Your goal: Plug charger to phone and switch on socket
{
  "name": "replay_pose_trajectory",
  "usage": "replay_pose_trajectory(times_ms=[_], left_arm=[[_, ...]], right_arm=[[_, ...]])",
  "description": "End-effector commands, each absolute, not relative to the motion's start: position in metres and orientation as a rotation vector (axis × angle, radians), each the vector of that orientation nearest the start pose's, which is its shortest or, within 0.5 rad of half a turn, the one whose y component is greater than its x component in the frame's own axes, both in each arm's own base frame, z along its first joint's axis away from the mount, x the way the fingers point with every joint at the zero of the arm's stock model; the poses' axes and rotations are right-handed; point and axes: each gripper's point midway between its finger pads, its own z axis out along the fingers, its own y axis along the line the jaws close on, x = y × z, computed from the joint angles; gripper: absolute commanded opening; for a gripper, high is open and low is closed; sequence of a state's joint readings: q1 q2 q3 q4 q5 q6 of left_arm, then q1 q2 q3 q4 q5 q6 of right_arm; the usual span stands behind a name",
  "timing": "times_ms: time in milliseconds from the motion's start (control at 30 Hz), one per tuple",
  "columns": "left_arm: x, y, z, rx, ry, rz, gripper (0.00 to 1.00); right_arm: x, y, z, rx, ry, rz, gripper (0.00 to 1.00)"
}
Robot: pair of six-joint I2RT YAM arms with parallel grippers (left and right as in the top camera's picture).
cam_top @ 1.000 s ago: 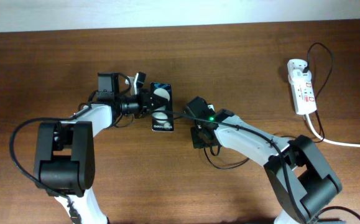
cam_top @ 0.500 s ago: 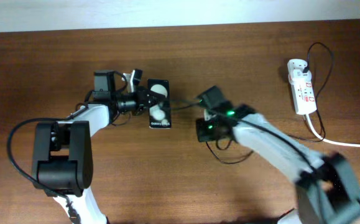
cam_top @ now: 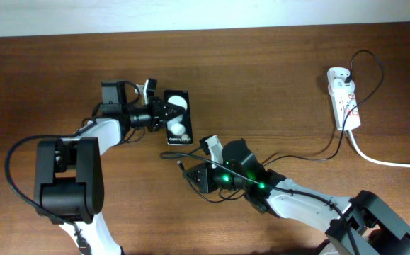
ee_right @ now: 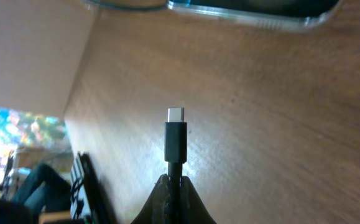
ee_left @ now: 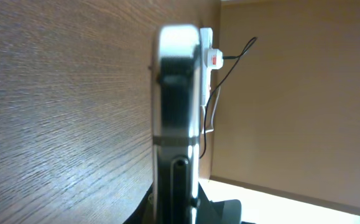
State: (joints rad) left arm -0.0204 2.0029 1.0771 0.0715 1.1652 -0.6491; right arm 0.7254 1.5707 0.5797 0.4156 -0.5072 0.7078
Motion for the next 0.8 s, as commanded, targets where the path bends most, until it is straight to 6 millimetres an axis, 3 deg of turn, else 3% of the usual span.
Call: replay_pose_trajectory(times_ms=[0,100,133,500,567,767], left_arm=[[0.412,-0.184,0.094,-0.106,2.362,-1.721,0.00],[0.411,-0.186,0.096,-0.063,2.350,-1.716,0.00],[0.411,-0.186,0.096,-0.060,2.347,-1.717,0.00],[0.407,-0.189,0.101,-0.031,2.332,-1.769,0.00],[0.409,-0.187,0.099,-0.158,2.373,-1.786,0.00],[0.413,-0.183,0.096,-0.184,2.374,-1.757,0.00]], right_arm=[[0.255,0.318,0.083,-0.206,2.358,1.226,0.04],[0.274,0.306,0.080,0.038,2.364,1.162,0.04],[0.276,0.305,0.080,0.047,2.355,1.149,0.04],[0.275,0.315,0.095,-0.003,2.301,1.237,0.04],[0.270,0.318,0.095,-0.028,2.315,1.268,0.04],[0.263,0.316,0.087,-0.076,2.352,1.243,0.04]])
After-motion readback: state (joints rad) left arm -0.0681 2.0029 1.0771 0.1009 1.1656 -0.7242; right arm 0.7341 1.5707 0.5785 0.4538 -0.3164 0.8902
